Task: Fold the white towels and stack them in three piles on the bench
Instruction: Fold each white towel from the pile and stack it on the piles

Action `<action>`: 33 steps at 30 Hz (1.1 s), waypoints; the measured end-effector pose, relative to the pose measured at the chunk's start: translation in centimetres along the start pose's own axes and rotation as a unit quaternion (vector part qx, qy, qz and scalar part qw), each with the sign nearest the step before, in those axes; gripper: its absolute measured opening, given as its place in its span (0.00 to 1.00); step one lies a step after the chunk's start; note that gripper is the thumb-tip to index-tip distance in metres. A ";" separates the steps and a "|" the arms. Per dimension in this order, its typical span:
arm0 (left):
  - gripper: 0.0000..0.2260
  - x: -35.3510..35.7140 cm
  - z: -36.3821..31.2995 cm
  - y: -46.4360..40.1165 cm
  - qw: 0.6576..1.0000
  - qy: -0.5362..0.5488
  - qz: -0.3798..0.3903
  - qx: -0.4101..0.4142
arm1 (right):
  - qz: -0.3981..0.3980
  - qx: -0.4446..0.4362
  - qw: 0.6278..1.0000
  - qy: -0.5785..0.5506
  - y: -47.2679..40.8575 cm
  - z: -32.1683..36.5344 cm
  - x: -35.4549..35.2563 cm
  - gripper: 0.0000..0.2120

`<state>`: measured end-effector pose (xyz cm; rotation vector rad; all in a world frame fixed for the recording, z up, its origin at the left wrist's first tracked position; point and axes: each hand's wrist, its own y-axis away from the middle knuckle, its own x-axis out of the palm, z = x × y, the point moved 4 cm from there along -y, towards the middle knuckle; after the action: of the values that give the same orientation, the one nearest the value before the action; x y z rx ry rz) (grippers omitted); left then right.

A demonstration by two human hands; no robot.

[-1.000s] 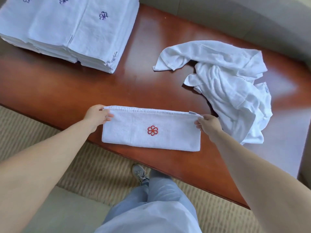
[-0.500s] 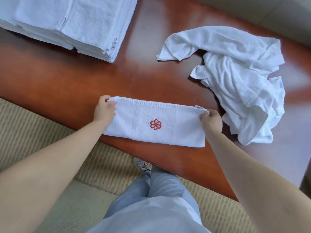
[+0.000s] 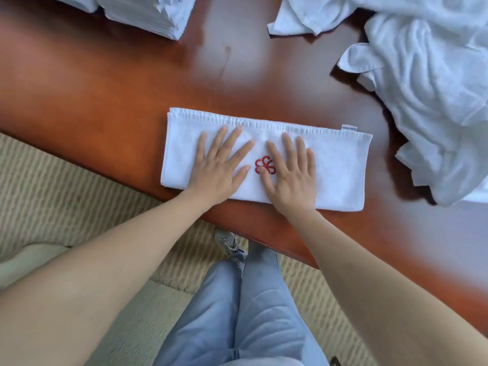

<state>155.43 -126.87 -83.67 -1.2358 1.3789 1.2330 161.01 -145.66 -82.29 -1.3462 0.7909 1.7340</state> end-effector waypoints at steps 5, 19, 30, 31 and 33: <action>0.29 -0.4 1.6 0.5 0.999 -0.008 0.000 -0.042 | 0.000 0.009 1.000 0.015 0.3 -1.4 -0.3 0.28; 0.30 -7.0 -4.6 -2.6 0.963 -0.010 0.257 -0.082 | 0.213 0.348 0.901 -0.151 3.8 -11.6 -10.5 0.32; 0.32 -7.1 -17.9 -13.3 0.955 0.049 0.286 0.054 | 0.206 0.628 0.562 -0.496 6.4 -13.2 -9.3 0.16; 0.32 -7.1 -18.6 -14.2 0.958 0.055 0.272 0.063 | 0.204 0.626 0.557 -0.507 6.5 -13.5 -9.0 0.13; 0.32 -7.4 -19.8 -16.1 0.960 0.087 0.257 0.067 | 0.204 0.618 0.557 -0.516 6.6 -14.2 -8.5 0.09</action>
<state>172.30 -145.81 -75.91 -0.9343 1.9653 1.3667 163.17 -162.62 -77.41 0.8540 1.1768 1.2726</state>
